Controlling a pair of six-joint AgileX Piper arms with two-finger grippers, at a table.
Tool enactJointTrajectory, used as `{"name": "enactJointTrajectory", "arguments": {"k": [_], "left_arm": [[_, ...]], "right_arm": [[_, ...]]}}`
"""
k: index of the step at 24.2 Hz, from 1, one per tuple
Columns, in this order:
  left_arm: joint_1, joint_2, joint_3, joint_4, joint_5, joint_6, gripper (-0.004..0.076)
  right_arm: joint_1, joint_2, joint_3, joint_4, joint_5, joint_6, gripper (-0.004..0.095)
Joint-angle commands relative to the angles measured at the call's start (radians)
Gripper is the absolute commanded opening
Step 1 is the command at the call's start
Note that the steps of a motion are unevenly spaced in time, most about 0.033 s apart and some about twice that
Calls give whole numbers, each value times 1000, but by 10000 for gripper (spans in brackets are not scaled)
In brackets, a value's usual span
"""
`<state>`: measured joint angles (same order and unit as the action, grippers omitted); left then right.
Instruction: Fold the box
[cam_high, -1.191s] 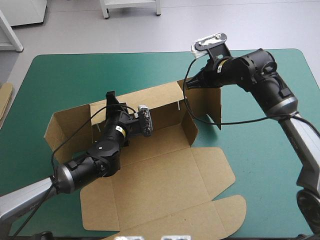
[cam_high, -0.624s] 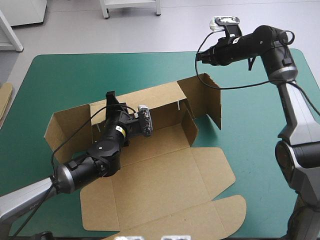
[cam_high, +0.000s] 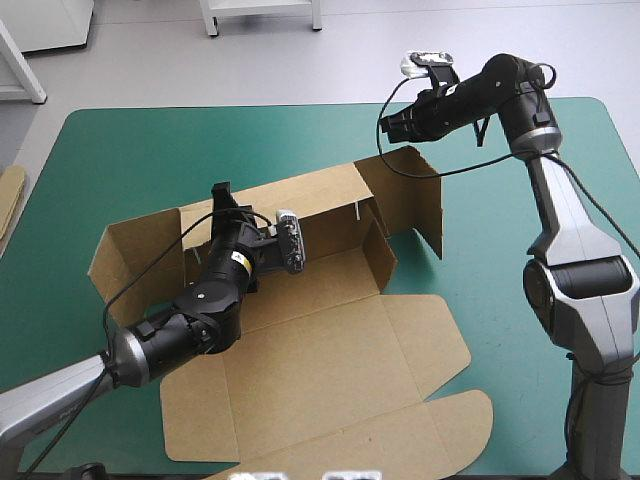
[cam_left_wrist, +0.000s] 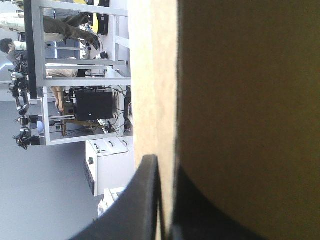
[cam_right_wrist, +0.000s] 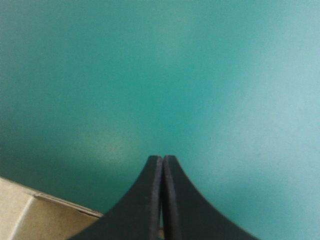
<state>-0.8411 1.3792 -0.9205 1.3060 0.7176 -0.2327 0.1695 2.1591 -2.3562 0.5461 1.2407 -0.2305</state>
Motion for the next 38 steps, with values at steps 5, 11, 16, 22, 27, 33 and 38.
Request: {"name": "enactJointTrajectory", "arguments": {"k": [5, 11, 16, 22, 27, 33, 38], "left_arm": [[-3, -19, -15, -30, 5, -21, -9], [-3, -19, -15, -30, 4, -21, -9], [-3, -19, -15, -31, 4, -21, -9], [-2, -19, -15, -33, 3, -21, -9], [-2, -19, -15, -35, -4, -23, -8], [-2, -19, -15, -35, -6, -43, -9], [-2, -19, -15, -35, -5, -43, -9]], "right_arm": [[-7, -62, -26, 16, 5, 13, -17], [-7, -62, 3, -18, 5, 24, -17], [-7, -64, 33, -14, 8, 38, -17], [2, -164, 229, -13, 8, 16, -17], [2, -226, 308, -13, 8, -13, -17], [2, -274, 385, -5, 6, -50, -17], [2, -333, 525, 17, -92, -81, -17]]}}
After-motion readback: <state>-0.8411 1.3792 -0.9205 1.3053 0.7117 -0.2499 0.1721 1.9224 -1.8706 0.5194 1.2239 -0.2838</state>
